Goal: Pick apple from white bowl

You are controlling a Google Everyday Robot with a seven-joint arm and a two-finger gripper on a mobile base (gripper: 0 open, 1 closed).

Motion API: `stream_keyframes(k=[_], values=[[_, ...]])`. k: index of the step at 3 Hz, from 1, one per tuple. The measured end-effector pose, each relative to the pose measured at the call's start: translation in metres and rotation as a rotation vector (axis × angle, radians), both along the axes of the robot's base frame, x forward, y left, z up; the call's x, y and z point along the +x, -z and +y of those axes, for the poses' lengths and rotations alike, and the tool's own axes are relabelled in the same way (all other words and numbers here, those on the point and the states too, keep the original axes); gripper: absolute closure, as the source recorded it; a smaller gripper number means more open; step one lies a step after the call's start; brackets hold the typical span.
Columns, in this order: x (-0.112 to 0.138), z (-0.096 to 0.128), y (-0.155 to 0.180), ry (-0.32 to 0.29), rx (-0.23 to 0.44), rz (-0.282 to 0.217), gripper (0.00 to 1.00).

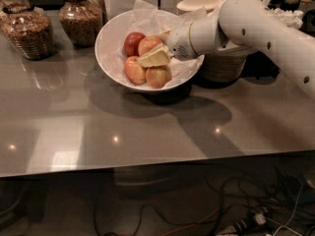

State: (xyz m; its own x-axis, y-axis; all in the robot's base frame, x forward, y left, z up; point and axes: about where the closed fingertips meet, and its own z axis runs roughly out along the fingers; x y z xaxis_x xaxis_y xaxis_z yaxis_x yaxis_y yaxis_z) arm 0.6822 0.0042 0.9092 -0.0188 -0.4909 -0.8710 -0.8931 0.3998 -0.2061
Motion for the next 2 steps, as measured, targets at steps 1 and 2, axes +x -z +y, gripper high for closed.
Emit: stream_keyframes(k=[1,2], values=[[-0.003,-0.002,-0.002,0.004,0.020,0.006,0.74],[-0.009,-0.007,-0.018,0.008,0.056,-0.022,0.96]])
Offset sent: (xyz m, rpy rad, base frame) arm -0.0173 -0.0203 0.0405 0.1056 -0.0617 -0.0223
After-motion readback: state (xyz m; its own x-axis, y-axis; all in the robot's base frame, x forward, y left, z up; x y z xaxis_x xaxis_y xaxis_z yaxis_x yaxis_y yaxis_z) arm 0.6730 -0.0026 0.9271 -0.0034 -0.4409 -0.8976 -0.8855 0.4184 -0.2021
